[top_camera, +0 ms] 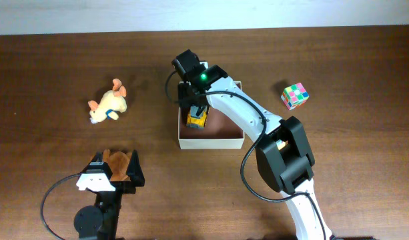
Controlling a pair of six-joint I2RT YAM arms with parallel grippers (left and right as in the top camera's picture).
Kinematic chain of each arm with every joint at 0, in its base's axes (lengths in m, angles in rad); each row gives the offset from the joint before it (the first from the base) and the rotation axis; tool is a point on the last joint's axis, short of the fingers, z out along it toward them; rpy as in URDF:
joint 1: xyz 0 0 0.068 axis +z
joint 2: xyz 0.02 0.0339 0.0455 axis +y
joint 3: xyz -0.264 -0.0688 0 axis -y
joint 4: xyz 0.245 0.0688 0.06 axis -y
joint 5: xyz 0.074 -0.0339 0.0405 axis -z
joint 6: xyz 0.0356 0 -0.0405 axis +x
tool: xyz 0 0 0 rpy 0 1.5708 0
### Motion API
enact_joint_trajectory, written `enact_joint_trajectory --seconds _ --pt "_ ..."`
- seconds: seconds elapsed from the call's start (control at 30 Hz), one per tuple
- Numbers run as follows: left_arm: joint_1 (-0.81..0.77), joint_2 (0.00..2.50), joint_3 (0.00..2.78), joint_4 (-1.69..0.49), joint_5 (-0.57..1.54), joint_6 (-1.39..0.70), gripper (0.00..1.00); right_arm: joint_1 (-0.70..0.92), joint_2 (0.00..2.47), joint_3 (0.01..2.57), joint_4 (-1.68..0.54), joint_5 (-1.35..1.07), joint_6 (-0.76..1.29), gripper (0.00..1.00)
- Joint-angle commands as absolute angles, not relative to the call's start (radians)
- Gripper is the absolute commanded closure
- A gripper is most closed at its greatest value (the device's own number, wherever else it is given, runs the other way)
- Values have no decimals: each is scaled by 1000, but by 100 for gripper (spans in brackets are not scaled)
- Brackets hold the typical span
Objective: Pack container
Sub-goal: 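Lift the truck and carry it with the right gripper into the box, then lower the truck into the box's left side and adjust its placement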
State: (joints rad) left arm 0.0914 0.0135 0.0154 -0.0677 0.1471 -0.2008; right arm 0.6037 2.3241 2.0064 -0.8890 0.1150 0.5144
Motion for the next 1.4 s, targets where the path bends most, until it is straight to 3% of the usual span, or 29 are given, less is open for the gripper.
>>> enact_joint_trajectory --seconds 0.0,0.43,0.6,0.8,1.37 --pt "92 5 9 -68 161 -185 1 600 2327 2030 -923 120 475 25" --pt "92 5 9 -68 161 -185 1 600 2230 2292 -1166 72 372 25" --pt "92 5 9 -68 161 -185 1 598 2230 2350 -1310 125 546 46" --pt "92 5 9 -68 161 -185 1 609 2230 2299 -1379 126 639 50" --pt "92 5 9 -68 161 -185 1 605 2231 1895 -1106 144 698 52"
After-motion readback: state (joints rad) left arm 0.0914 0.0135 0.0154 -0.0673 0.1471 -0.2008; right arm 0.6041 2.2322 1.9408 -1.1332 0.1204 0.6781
